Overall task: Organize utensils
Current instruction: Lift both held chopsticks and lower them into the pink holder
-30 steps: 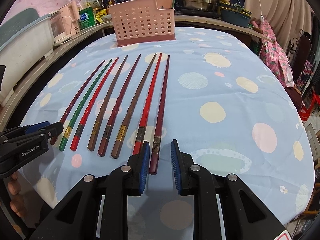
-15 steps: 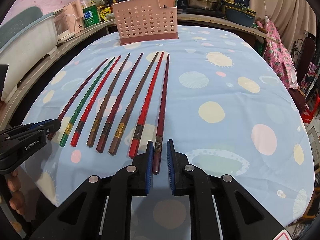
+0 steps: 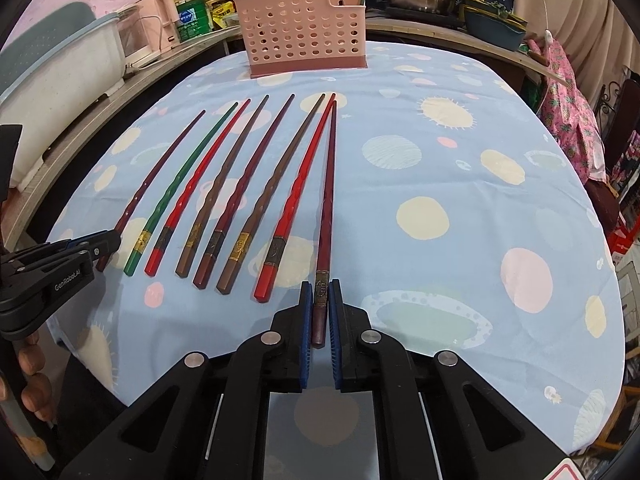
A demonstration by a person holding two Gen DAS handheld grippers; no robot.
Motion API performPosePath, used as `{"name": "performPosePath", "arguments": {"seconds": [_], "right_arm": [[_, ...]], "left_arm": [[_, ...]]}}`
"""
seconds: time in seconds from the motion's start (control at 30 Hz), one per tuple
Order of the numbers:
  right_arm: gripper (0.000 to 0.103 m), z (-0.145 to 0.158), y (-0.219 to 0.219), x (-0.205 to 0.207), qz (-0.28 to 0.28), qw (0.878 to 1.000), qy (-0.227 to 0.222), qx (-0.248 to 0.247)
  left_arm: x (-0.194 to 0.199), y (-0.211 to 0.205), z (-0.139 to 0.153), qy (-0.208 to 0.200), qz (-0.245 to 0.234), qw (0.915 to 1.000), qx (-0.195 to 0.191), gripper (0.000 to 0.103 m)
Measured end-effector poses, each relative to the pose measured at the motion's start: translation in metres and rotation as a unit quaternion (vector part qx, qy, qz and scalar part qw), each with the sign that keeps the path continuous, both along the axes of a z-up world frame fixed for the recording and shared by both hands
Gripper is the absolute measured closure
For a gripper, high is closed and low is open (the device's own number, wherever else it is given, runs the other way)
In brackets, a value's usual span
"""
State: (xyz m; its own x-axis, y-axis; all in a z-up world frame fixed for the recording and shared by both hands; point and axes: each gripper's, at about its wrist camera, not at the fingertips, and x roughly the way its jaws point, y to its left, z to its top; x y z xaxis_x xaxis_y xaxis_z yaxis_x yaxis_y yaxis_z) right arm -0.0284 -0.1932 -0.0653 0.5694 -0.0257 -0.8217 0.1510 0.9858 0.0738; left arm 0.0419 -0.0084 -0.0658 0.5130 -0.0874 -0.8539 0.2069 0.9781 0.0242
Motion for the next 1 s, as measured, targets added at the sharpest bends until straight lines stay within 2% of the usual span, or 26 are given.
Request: {"name": "performPosePath", "arguments": {"seconds": [0.37,0.63,0.77,1.0], "right_arm": [[0.096,0.007,-0.003,-0.006,-0.032,0.999,-0.003,0.014],[0.096,0.032,-0.005,-0.005,-0.031,0.999,-0.019,0.003],[0.096,0.050,-0.008,-0.004,-0.032,0.999,-0.039,0.003],[0.096,0.093,-0.021,0.008,-0.036,0.995,-0.089,0.000]], "left_arm": [[-0.003,0.010,0.010,0.005,-0.010,0.9998,-0.016,0.096],[-0.005,0.014,0.027,-0.002,-0.008,0.9994,-0.034,0.096],[-0.004,0.016,0.043,-0.013,-0.007,0.9990,-0.042,0.096],[0.012,0.020,0.090,-0.050,-0.004,0.9964,-0.068,0.096]]}}
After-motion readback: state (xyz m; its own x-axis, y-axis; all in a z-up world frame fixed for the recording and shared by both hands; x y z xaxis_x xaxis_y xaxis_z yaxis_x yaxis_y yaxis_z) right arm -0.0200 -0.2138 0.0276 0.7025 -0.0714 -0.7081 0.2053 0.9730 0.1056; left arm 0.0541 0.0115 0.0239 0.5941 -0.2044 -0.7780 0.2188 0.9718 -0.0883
